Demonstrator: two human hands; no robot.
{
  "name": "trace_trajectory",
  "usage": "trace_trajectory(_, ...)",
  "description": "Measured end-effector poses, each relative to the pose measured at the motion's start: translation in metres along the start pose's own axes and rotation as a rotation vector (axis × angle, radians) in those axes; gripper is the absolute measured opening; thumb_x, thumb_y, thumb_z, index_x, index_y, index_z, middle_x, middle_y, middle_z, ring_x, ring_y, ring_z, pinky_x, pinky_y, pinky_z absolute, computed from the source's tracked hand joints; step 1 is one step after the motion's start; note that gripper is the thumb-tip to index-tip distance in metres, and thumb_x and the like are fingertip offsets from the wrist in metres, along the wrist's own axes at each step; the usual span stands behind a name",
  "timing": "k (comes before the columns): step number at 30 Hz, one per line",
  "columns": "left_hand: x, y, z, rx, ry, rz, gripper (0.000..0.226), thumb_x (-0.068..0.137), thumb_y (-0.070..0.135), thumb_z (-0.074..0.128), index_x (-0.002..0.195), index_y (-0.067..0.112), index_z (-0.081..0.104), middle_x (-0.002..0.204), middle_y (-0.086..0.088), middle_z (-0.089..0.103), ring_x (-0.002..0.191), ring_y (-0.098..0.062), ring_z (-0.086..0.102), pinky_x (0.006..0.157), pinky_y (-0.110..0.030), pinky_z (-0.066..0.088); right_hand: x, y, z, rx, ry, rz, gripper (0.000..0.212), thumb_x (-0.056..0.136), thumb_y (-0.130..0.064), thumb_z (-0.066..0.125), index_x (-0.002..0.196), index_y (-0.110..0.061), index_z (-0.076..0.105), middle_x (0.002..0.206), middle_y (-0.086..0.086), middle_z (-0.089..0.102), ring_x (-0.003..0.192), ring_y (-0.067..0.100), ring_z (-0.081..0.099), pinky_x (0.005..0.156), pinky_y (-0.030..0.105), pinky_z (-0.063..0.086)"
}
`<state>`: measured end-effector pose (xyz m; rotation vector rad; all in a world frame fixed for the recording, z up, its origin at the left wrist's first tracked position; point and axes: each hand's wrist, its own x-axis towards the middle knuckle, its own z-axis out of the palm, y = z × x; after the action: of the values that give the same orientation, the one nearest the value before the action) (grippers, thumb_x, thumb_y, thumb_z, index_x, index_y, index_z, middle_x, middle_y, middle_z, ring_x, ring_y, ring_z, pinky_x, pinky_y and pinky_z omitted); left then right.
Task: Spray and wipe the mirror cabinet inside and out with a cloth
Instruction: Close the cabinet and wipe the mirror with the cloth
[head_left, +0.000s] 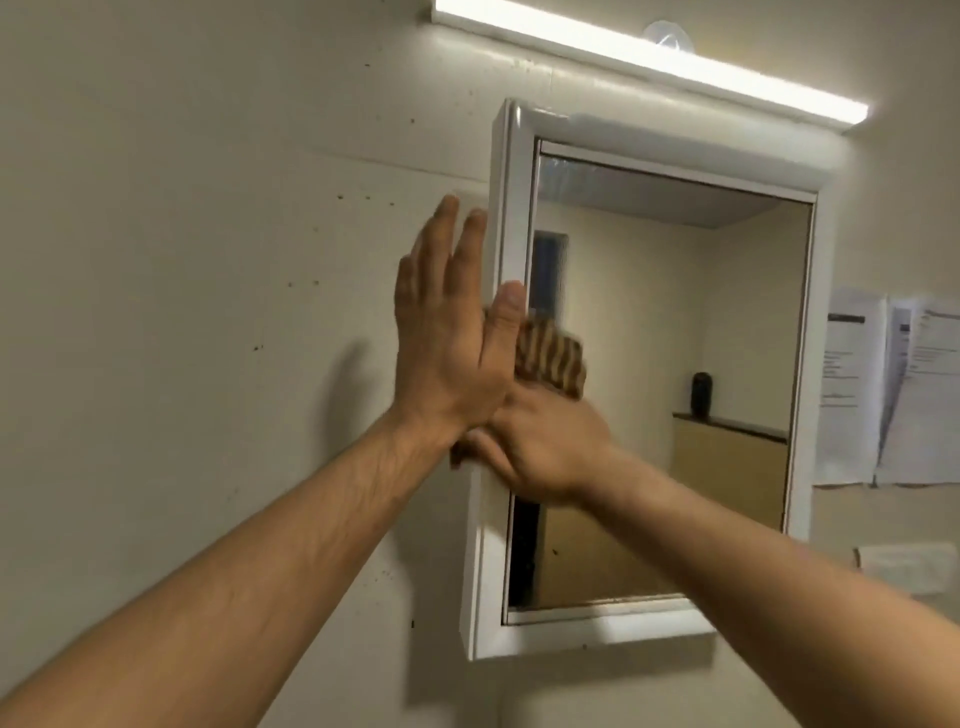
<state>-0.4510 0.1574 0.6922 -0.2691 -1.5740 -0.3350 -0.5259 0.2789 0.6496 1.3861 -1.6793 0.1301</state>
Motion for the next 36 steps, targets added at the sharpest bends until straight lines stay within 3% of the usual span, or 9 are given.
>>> trace_trajectory(5, -0.043, 0.008, 0.001, 0.034, -0.167, -0.029, 0.063, 0.106, 0.042, 0.034, 0.162, 0.013, 0.026, 0.172, -0.011, 0.017, 0.158, -0.025, 0.015, 0.125, -0.055, 0.017, -0.093, -0.061, 0.039, 0.028, -0.450, -0.289, 0.037, 0.104, -0.046, 0.038, 0.116, -0.030, 0.068, 0.112, -0.005, 0.062, 0.104, 0.019, 0.054, 0.090, 0.040, 0.043)
trace_trajectory(9, -0.060, -0.001, -0.005, 0.034, -0.190, 0.005, 0.067, 0.104, 0.045, 0.027, 0.161, 0.010, 0.027, 0.170, -0.013, 0.020, 0.157, -0.026, 0.019, 0.125, -0.055, 0.019, -0.034, -0.023, 0.012, -0.025, -0.174, -0.197, 0.022, 0.096, -0.043, 0.058, 0.095, -0.025, 0.070, 0.084, -0.007, 0.062, 0.077, 0.016, 0.056, 0.077, 0.036, 0.051)
trace_trajectory(14, -0.071, -0.010, -0.005, 0.032, -0.157, 0.035, 0.064, 0.104, 0.039, 0.034, 0.159, 0.004, 0.031, 0.167, -0.017, 0.027, 0.155, -0.028, 0.025, 0.124, -0.055, 0.022, -0.041, -0.031, 0.035, -0.048, -0.054, -0.148, 0.041, 0.108, -0.039, 0.038, 0.120, -0.016, 0.070, 0.105, 0.011, 0.071, 0.094, 0.030, 0.063, 0.085, 0.039, 0.048)
trace_trajectory(17, -0.086, -0.012, -0.002, 0.060, -0.217, 0.150, 0.064, 0.103, 0.036, 0.039, 0.157, 0.002, 0.033, 0.166, -0.021, 0.029, 0.155, -0.033, 0.027, 0.123, -0.058, 0.023, -0.083, -0.056, 0.067, -0.005, 0.003, -0.108, 0.031, 0.104, -0.033, 0.047, 0.095, -0.015, 0.070, 0.088, 0.004, 0.065, 0.082, 0.025, 0.052, 0.076, 0.034, 0.029)
trace_trajectory(23, -0.120, -0.012, 0.004, 0.106, -0.289, 0.110, 0.066, 0.101, 0.035, 0.046, 0.158, 0.005, 0.033, 0.168, -0.018, 0.025, 0.156, -0.032, 0.023, 0.125, -0.058, 0.018, -0.163, -0.086, 0.112, 0.068, -0.256, -0.275, 0.024, 0.099, -0.019, 0.056, 0.110, -0.010, 0.075, 0.112, 0.006, 0.075, 0.105, 0.028, 0.069, 0.089, 0.044, 0.056)
trace_trajectory(28, -0.138, -0.013, -0.002, 0.114, -0.303, 0.065, 0.065, 0.102, 0.038, 0.040, 0.158, 0.006, 0.034, 0.168, -0.016, 0.026, 0.156, -0.030, 0.024, 0.124, -0.057, 0.021, -0.152, -0.071, 0.104, 0.206, -0.258, -0.356, 0.018, 0.099, -0.015, 0.059, 0.093, -0.015, 0.076, 0.093, -0.002, 0.072, 0.093, 0.013, 0.059, 0.083, 0.034, 0.052)
trace_trajectory(31, -0.150, -0.018, -0.004, 0.122, -0.297, 0.113, 0.066, 0.101, 0.036, 0.043, 0.159, 0.007, 0.033, 0.169, -0.016, 0.024, 0.156, -0.030, 0.023, 0.123, -0.058, 0.022, -0.167, -0.056, 0.098, 0.162, -0.111, -0.339, 0.024, 0.097, -0.008, 0.061, 0.119, -0.007, 0.071, 0.123, 0.009, 0.070, 0.115, 0.021, 0.058, 0.105, 0.032, 0.045)
trace_trajectory(33, -0.161, -0.022, -0.005, 0.167, -0.288, 0.167, 0.066, 0.100, 0.036, 0.045, 0.159, 0.008, 0.033, 0.169, -0.015, 0.024, 0.157, -0.031, 0.022, 0.124, -0.059, 0.018, -0.198, -0.040, 0.091, 0.057, -0.063, -0.216, 0.033, 0.094, -0.010, 0.055, 0.127, -0.010, 0.059, 0.139, 0.012, 0.054, 0.124, 0.029, 0.053, 0.106, 0.035, 0.044)
trace_trajectory(36, -0.179, -0.020, 0.001, 0.263, -0.276, 0.235, 0.065, 0.097, 0.038, 0.048, 0.156, 0.011, 0.037, 0.168, -0.016, 0.027, 0.157, -0.032, 0.021, 0.125, -0.063, 0.006, -0.262, -0.008, 0.070, -0.086, -0.055, 0.154, 0.036, 0.084, -0.015, 0.056, 0.120, -0.017, 0.053, 0.136, 0.008, 0.047, 0.115, 0.036, 0.054, 0.086, 0.047, 0.058)
